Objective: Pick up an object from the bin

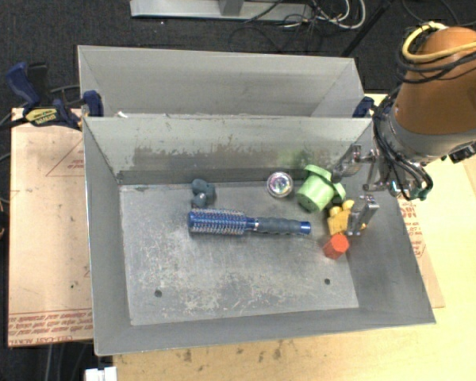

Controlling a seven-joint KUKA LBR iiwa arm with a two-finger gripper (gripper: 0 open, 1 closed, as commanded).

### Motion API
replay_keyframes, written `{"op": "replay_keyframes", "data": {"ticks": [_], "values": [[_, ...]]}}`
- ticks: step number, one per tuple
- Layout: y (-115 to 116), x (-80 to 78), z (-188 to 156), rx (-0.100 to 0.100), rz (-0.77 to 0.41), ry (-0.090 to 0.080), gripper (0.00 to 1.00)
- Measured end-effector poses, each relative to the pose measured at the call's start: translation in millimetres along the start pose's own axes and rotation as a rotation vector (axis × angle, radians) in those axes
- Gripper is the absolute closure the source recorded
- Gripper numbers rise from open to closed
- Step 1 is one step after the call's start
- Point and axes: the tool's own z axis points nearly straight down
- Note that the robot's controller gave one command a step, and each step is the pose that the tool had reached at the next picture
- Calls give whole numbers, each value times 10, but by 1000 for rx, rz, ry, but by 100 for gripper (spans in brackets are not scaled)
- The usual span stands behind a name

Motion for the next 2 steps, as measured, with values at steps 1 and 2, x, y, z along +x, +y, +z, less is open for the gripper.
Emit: {"op": "replay_keyframes", "data": {"ticks": [1, 2], "values": [[29, 352, 948, -1, -525, -1, 0], [-371, -139, 960, 6, -543, -12, 0]]}}
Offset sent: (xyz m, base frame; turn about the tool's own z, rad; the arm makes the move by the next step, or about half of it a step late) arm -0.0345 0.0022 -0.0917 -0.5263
